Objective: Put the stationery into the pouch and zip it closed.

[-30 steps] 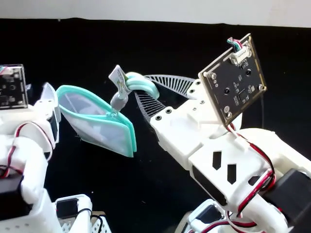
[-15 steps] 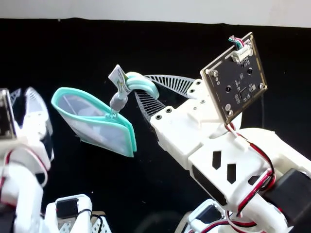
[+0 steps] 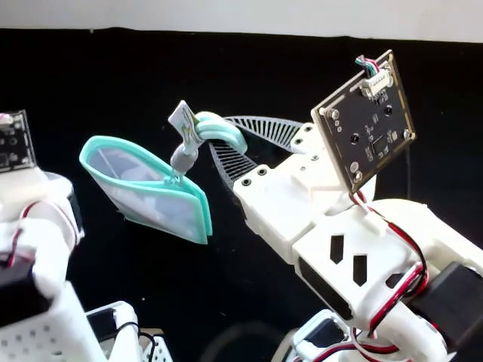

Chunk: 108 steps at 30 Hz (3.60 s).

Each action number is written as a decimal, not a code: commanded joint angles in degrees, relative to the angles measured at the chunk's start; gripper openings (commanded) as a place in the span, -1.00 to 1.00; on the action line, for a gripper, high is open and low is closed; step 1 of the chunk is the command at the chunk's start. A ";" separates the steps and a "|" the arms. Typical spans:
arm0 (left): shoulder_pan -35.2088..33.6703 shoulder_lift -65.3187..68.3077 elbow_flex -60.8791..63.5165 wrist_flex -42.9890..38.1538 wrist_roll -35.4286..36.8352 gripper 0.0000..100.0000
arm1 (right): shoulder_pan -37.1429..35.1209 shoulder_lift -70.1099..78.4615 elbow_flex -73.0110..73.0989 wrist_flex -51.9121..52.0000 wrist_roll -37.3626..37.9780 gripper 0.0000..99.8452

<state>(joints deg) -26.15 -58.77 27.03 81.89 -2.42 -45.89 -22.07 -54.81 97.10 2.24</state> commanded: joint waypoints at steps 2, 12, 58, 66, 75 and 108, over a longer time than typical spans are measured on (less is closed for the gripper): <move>-0.66 -0.31 8.75 -9.67 -0.35 -0.99 | 0.84 -0.75 -1.89 0.04 -0.88 -0.99; 10.51 0.04 16.31 -19.43 -0.18 -0.99 | 0.84 -0.84 -1.89 0.13 -0.70 -0.99; 32.13 0.13 24.04 -32.88 0.00 -0.99 | -13.93 -0.84 -8.04 0.13 -0.88 -0.99; 32.22 0.13 28.09 -33.14 0.00 -0.99 | -13.93 -0.75 -7.96 1.01 -0.88 -0.99; 40.84 0.13 28.79 -32.97 0.00 -0.99 | -13.93 -0.75 -7.96 1.71 -0.88 -0.99; 20.97 -0.31 11.56 -24.18 -0.26 -0.78 | -14.02 -1.36 3.12 1.71 -3.78 -0.99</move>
<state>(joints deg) -3.30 -58.51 45.41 52.53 -2.24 -59.60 -22.59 -51.65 98.68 -0.92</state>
